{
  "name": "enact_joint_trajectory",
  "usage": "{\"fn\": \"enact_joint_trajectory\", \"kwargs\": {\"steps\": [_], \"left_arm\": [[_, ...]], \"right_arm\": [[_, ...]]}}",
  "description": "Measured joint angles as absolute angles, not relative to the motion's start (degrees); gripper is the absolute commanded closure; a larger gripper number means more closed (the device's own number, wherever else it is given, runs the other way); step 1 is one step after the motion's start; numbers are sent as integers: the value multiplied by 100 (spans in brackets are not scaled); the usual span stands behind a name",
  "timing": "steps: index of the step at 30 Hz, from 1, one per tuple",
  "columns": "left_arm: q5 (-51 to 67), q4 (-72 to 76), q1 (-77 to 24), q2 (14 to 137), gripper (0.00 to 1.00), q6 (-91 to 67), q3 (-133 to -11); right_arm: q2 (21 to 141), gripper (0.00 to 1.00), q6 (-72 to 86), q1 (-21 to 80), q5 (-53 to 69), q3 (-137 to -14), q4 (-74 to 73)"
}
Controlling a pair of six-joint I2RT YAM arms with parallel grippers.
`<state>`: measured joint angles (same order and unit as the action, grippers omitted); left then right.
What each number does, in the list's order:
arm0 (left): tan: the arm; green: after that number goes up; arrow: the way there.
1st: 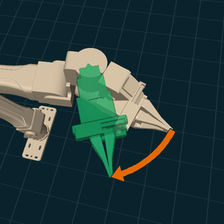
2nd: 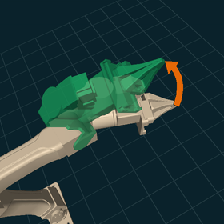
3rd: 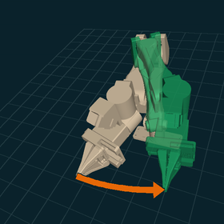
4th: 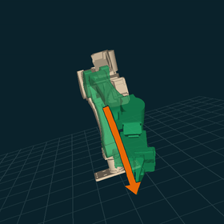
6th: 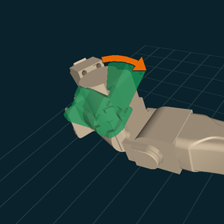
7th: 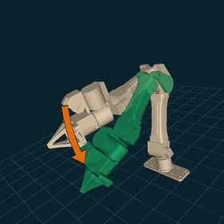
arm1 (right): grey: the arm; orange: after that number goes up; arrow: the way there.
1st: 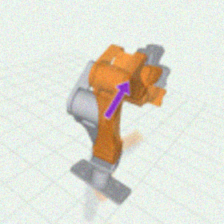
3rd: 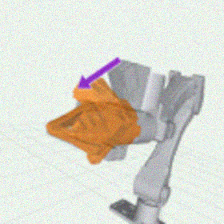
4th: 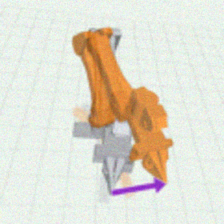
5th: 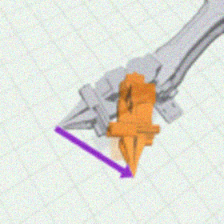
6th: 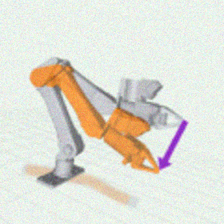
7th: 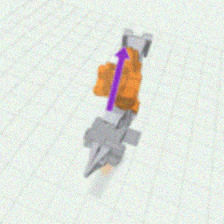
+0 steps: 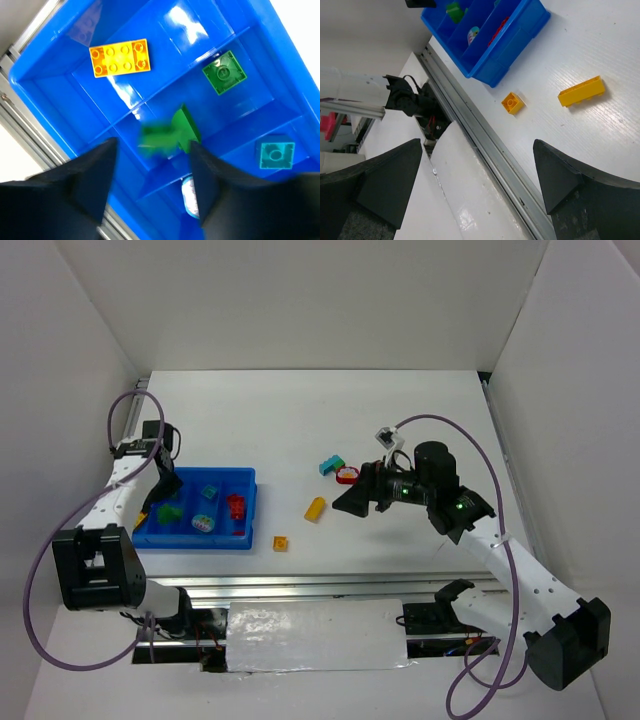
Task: Sort the legos into containers by color
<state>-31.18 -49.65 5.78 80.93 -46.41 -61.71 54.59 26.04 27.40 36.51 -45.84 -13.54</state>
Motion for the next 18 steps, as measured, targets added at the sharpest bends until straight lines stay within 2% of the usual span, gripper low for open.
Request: {"fn": "enact_joint_trajectory", "kwargs": {"steps": [1, 2, 3, 9, 14, 18], "left_arm": [[-3127, -4943, 589, 8108, 22, -4652, -6173], [-3129, -4934, 596, 8128, 4, -4657, -6176], [-3129, -4936, 598, 8141, 0, -4626, -6178], [-2989, -5015, 609, 8130, 1, -4541, -6504], [-2499, -4989, 438, 7675, 0, -4182, -7094], [-2078, -4921, -252, 7177, 1, -3854, -7489]], "right_arm": [[5459, 0, 2593, 2740, 3664, -4584, -1363], [5461, 0, 2587, 2740, 3675, -4587, -1374], [5472, 0, 2587, 2740, 3680, -4587, -1380], [5881, 0, 2707, 2779, 3225, -4871, -1719], [6984, 0, 3382, 3190, 1365, -5784, -2735], [8023, 0, 3983, 3715, 36, -6475, -3382]]}}
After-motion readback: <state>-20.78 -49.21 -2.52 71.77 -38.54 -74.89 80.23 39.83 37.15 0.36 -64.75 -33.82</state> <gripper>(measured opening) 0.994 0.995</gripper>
